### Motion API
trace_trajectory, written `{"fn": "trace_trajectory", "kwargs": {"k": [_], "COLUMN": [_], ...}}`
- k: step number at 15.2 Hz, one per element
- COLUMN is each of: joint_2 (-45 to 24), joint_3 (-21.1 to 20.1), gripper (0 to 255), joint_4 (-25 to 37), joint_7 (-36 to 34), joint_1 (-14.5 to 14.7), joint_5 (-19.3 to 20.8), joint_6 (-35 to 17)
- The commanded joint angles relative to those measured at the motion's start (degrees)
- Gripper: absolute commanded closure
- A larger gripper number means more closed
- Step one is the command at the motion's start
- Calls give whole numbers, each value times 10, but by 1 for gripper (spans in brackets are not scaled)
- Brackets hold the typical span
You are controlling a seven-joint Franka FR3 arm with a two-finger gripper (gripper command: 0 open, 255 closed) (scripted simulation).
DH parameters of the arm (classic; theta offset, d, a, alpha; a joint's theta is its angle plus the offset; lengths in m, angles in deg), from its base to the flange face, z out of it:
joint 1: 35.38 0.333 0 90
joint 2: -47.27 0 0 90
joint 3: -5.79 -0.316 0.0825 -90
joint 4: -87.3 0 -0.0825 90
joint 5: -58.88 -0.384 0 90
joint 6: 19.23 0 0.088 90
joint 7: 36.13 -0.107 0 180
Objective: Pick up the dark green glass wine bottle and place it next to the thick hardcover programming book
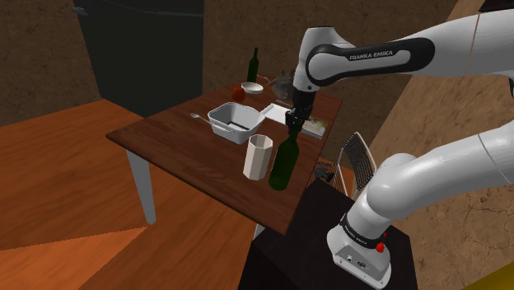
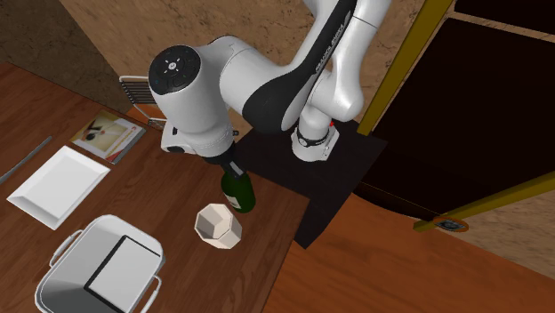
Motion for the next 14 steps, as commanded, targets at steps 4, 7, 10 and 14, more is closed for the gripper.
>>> {"fn": "trace_trajectory", "kwargs": {"k": [4, 7, 10, 14], "joint_2": [5, 9, 11, 12], "joint_3": [-1, -1, -2, -3], "gripper": [255, 255, 255, 255], "joint_4": [19, 40, 62, 91], "joint_7": [1, 2, 3, 4], "joint_1": [0, 0, 1, 1], "joint_5": [-1, -2, -2, -3], "joint_6": [25, 49, 73, 104]}}
